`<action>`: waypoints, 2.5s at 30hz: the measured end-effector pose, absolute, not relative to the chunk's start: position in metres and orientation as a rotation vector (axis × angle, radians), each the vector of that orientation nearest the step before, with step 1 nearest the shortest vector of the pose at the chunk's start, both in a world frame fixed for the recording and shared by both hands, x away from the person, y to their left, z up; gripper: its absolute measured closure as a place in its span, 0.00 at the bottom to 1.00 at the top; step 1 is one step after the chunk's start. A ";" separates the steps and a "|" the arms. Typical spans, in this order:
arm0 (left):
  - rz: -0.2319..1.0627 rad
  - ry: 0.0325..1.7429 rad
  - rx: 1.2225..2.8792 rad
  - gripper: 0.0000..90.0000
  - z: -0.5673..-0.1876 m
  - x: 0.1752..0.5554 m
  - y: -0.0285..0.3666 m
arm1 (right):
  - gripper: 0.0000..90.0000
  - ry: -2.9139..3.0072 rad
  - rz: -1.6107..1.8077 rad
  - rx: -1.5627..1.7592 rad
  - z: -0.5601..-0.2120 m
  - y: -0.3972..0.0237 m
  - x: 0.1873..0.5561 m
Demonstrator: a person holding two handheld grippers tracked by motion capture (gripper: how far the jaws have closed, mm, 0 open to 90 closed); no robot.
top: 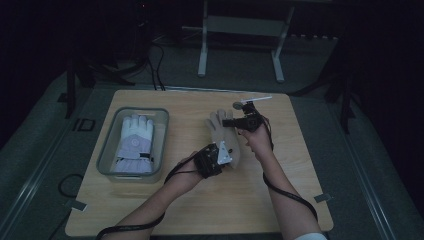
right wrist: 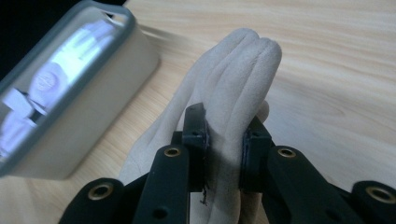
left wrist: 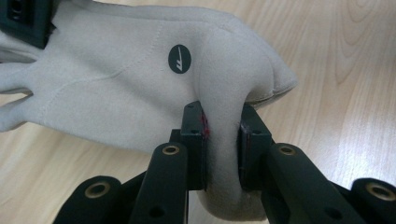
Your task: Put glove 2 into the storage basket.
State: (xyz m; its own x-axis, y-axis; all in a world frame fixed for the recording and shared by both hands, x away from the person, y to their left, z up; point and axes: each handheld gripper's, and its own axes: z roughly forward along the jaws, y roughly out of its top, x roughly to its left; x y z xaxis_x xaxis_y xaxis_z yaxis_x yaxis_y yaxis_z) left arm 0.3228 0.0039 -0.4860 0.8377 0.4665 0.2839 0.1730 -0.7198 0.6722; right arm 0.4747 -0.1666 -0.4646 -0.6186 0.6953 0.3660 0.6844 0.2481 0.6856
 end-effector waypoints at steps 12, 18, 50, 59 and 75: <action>0.642 0.501 2.365 0.85 -0.467 0.314 0.039 | 0.85 2.501 1.367 1.271 -0.443 -0.126 0.475; 0.661 0.538 2.349 0.85 -0.461 0.309 0.061 | 0.85 2.527 1.387 1.220 -0.433 -0.102 0.474; 0.747 0.826 2.291 0.85 -0.450 0.280 0.201 | 0.85 2.708 1.372 0.995 -0.422 0.061 0.477; 0.723 0.905 2.303 0.85 -0.458 0.274 0.230 | 0.85 2.763 1.360 0.968 -0.437 0.099 0.476; 0.584 1.009 2.347 0.85 -0.490 0.286 0.244 | 0.83 2.829 1.201 1.017 -0.487 0.120 0.483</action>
